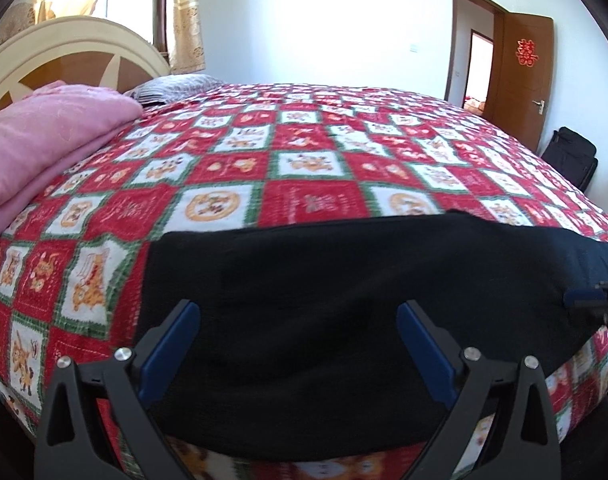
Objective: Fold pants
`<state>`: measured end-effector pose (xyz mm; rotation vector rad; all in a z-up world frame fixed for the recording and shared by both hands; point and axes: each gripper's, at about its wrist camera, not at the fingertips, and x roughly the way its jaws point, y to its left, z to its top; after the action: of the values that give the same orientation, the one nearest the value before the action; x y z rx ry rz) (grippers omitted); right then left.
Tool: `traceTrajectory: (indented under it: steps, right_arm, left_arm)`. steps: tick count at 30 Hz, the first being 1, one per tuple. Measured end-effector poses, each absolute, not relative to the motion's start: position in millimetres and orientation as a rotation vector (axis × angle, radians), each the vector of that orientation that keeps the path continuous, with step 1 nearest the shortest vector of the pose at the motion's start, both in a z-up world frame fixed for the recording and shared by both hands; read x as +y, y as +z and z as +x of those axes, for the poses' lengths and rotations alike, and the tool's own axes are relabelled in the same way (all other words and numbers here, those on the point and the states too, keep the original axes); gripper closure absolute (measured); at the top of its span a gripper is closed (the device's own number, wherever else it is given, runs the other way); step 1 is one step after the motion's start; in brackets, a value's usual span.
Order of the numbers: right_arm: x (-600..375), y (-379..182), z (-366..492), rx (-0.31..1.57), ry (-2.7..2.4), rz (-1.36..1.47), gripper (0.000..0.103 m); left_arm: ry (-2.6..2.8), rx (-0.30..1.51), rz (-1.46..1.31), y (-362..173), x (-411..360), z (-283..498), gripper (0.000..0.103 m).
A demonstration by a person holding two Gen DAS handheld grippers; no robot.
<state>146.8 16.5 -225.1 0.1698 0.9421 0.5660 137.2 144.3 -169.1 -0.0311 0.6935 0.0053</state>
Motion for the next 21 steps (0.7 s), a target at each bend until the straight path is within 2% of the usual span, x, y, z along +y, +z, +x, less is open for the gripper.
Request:
traceTrajectory:
  steps: [7,14,21]
  right_arm:
    - [-75,-195,142,0.849,0.389,0.22,0.044]
    - [-229,-180,126,0.777,0.1,0.378,0.044]
    - [-375,-161,72,0.662,-0.202,0.536,0.044]
  left_arm:
    - [-0.039,0.73,-0.012,-175,114,140,0.002]
    - [-0.018,0.755,0.007,-185,97,144,0.001]
    - [-0.031,0.73,-0.014,-176,80,142,0.001]
